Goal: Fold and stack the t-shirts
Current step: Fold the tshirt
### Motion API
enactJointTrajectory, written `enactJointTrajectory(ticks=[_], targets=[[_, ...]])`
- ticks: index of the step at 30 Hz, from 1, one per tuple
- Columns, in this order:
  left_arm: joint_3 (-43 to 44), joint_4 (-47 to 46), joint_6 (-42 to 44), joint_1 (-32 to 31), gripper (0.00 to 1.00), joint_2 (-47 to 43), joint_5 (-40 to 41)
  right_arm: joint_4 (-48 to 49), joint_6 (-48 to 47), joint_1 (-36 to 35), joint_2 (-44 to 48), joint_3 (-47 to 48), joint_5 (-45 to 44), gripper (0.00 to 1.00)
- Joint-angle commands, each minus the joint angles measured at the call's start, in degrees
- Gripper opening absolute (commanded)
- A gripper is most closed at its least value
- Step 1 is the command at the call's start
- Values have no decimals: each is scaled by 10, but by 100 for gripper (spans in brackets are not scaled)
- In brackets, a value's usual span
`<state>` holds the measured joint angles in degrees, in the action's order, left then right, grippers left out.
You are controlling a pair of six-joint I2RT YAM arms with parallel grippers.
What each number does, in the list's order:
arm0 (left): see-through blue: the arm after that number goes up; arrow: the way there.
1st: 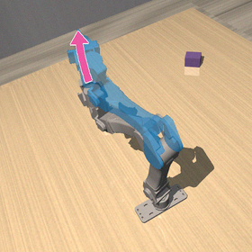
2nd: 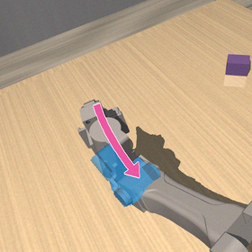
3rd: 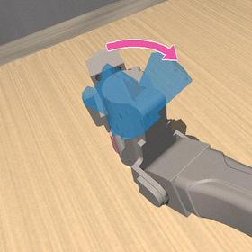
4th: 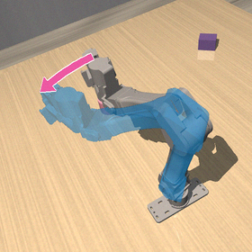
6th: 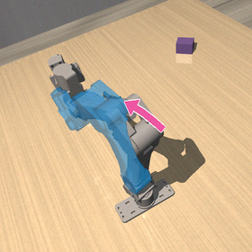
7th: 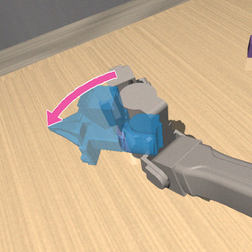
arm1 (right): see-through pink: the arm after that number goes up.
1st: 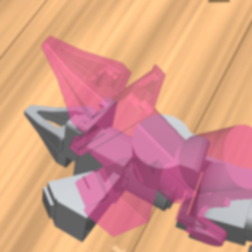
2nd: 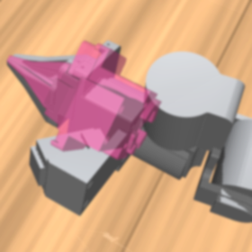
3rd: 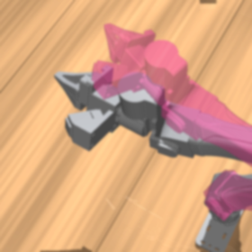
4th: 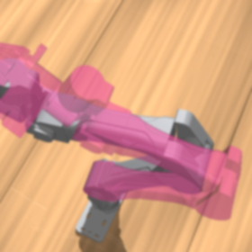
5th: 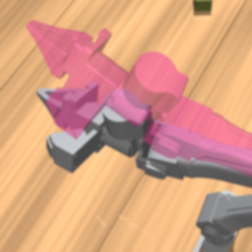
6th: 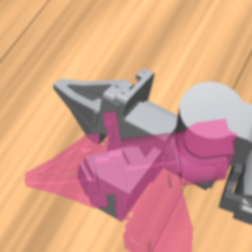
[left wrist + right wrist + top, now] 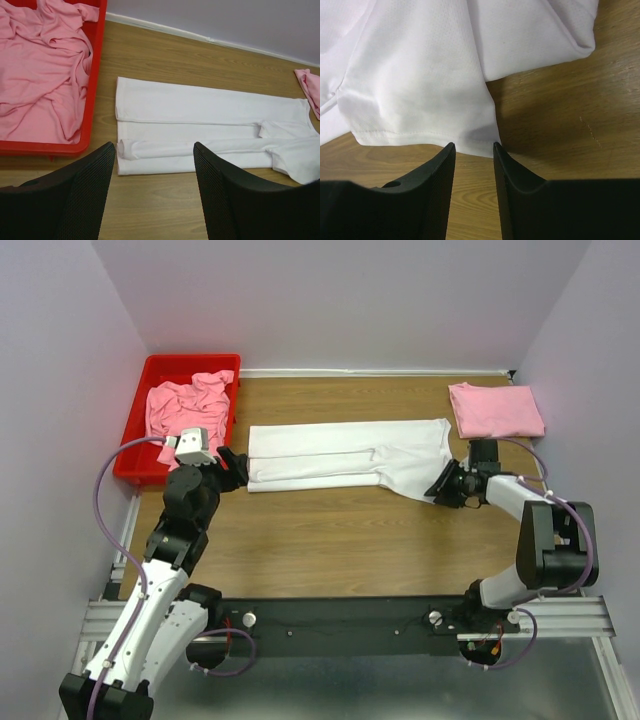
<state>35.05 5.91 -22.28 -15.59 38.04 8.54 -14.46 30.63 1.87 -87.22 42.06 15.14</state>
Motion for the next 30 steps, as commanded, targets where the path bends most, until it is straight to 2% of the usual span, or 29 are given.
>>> enactJointTrajectory(ticks=[1, 12, 13, 16, 18, 30], targets=[[-4, -15, 4, 0, 72, -3, 23, 5, 7, 1, 20, -29, -7, 43], [-5, -15, 4, 1, 72, -6, 42, -14, 0, 1, 93, -44, -84, 45], [-5, -13, 2, 1, 77, -9, 53, -13, 0, 1, 94, -43, -84, 45], [-4, -8, 1, 1, 77, -13, 69, -14, -3, 1, 80, -38, -74, 45], [-3, -6, 0, 1, 84, -19, 75, -14, -4, 1, 65, -37, -64, 45], [-7, -6, -4, 2, 84, -36, 92, 16, 15, 1, 16, -57, -5, 41]])
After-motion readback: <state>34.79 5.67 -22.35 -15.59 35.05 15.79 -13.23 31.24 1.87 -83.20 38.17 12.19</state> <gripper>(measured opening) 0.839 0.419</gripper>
